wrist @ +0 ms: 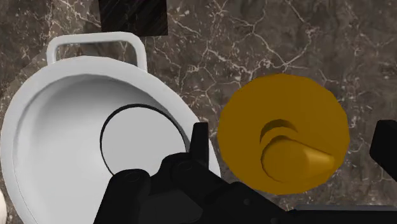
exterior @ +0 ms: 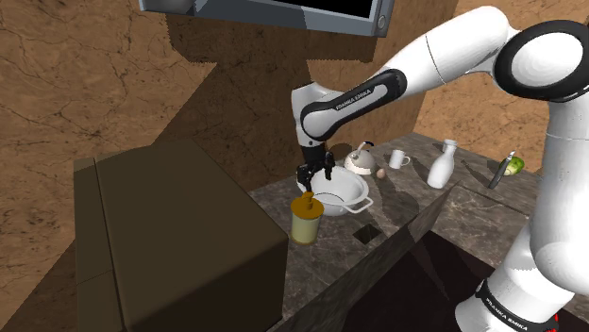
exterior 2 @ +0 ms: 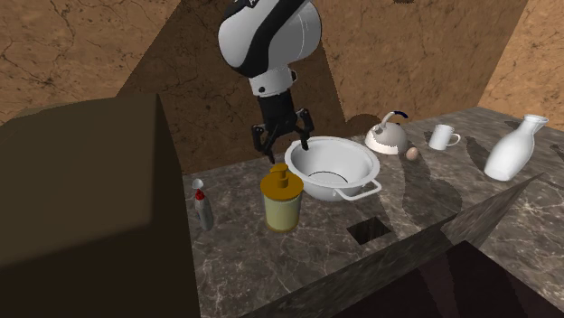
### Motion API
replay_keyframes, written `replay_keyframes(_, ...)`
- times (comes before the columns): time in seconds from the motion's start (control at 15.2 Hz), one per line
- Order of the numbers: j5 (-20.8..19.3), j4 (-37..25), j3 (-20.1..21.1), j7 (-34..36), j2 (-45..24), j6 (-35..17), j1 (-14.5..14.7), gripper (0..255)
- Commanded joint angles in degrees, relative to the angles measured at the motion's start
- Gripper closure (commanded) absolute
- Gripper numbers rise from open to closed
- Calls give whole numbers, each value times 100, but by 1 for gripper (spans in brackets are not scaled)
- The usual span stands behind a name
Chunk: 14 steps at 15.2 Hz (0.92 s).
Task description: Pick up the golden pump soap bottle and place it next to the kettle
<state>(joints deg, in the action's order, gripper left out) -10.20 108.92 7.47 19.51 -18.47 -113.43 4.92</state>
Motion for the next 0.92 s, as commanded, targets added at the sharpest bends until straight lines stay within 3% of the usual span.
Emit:
replay_keyframes(0.0, -89, -436, -19, 90, -491, 0, 60, 0)
replay_keyframes(0.26, -196, -1233, -61, 203, -1266, 105, 179, 0)
replay_keyframes(0.86, -265, -891, -106, 250, -1437, -408, 143, 0)
